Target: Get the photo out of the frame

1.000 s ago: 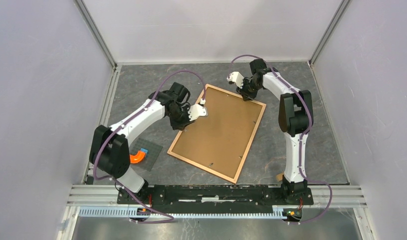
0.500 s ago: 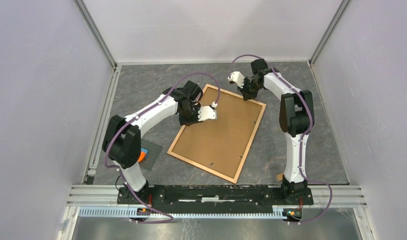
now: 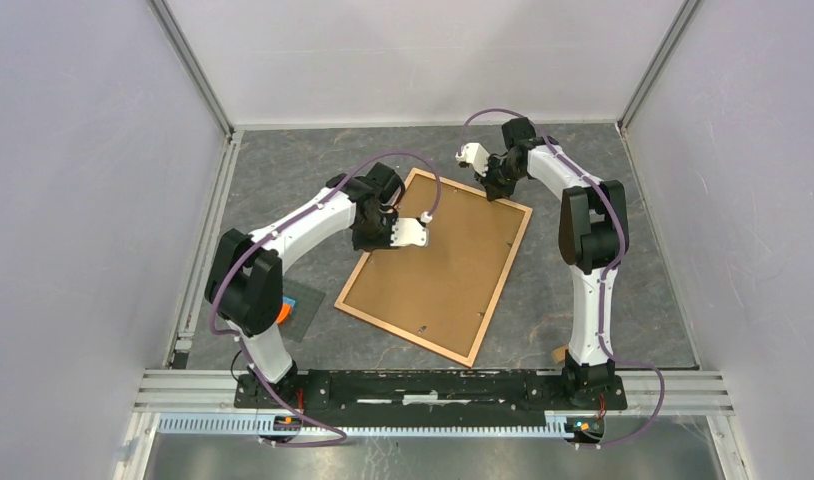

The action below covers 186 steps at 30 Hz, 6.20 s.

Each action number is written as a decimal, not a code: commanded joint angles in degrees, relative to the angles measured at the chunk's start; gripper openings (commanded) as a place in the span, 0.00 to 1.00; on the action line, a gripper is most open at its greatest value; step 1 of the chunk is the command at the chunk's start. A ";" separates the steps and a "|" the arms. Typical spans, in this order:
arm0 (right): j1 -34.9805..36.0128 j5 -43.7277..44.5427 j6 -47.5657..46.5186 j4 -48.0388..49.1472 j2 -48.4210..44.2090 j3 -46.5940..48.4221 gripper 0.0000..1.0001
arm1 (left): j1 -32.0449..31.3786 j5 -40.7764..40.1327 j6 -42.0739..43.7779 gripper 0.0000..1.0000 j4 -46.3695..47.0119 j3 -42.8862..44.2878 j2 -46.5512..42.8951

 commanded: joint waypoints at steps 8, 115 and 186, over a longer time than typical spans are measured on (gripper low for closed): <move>0.14 2.48 1.11 -1.50 4.56 1.69 0.00 | -0.83 1.41 7.19 0.02 -7.34 0.35 -0.07; 0.15 4.62 9.78 4.30 4.93 -2.47 0.00 | -10.32 15.08 -2.99 0.02 -10.63 -4.42 -2.68; -7.43 -21.21 16.14 1.17 -17.30 -19.07 0.63 | 8.62 2.60 -32.37 0.02 6.29 9.63 6.10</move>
